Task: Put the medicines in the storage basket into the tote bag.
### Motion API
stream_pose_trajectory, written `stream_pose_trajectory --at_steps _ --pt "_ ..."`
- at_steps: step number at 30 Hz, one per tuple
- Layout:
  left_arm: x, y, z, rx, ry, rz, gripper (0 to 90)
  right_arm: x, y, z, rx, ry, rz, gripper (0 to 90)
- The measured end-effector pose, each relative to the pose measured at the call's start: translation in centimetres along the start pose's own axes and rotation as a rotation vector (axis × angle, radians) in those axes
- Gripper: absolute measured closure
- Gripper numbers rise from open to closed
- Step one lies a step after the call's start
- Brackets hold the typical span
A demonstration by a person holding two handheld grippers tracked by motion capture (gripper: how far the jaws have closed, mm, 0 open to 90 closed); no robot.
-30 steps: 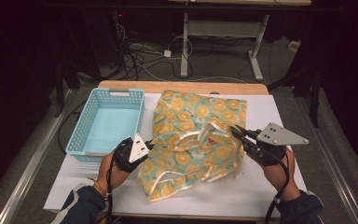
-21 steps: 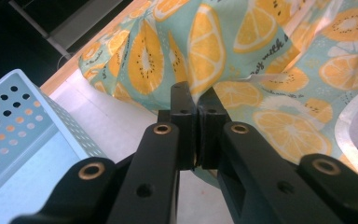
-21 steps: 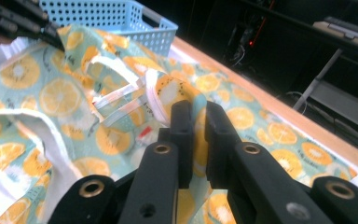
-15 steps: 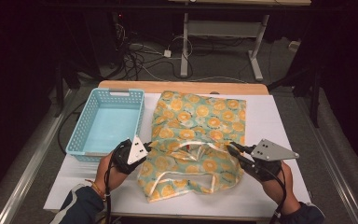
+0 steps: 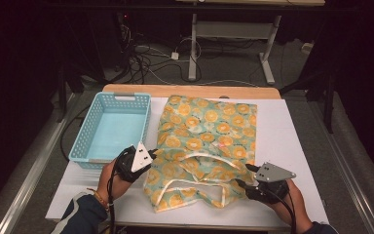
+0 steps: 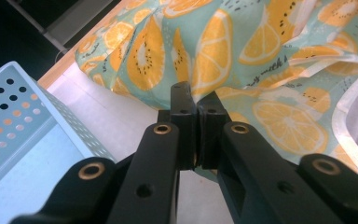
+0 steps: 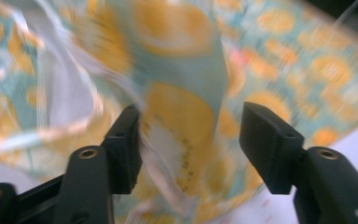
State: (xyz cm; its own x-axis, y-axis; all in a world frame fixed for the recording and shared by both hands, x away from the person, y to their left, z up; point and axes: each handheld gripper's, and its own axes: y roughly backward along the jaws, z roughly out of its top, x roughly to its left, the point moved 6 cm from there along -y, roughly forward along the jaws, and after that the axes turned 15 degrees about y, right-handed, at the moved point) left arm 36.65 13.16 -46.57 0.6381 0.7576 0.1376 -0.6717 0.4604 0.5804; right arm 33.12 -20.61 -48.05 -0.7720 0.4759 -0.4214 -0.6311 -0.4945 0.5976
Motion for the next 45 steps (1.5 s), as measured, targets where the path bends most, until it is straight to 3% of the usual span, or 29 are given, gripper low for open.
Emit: stream_pose_trajectory --at_steps 2,5,8,12,15,17,28,41,45 --pt "0.0 0.0 0.1 -0.002 0.002 -0.001 86.1 0.3 -0.7 -1.0 0.044 -0.012 0.035 39.1" --pt "0.0 0.1 0.1 -0.007 0.005 -0.002 86.1 0.4 -1.6 -2.1 0.097 -0.029 0.05 39.5" --pt "0.0 0.2 0.2 -0.012 0.009 -0.002 86.1 0.2 -2.4 -3.0 0.155 -0.016 0.039 51.6" --pt "0.2 0.2 0.2 -0.013 0.014 0.0 86.1 -0.2 -2.3 -3.5 0.161 -0.026 0.042 76.4" --pt "0.2 0.3 0.3 -0.018 0.014 0.0 86.1 -0.4 -2.1 -3.5 0.164 -0.028 0.037 86.2" --pt "0.2 0.4 0.4 -0.023 0.017 -0.001 86.1 -0.7 -1.7 -3.3 0.144 -0.033 0.022 90.0" --pt "0.6 1.0 1.0 -0.059 0.036 0.002 86.3 -3.3 1.9 -1.1 -0.028 -0.07 -0.119 90.0" --pt "1.2 2.4 2.5 -0.155 0.034 0.02 86.2 -5.6 5.0 2.1 -0.179 -0.047 -0.248 90.0" --pt "1.3 1.9 3.9 -0.187 0.06 0.011 86.3 -6.7 5.1 3.3 -0.202 -0.033 -0.278 90.0"
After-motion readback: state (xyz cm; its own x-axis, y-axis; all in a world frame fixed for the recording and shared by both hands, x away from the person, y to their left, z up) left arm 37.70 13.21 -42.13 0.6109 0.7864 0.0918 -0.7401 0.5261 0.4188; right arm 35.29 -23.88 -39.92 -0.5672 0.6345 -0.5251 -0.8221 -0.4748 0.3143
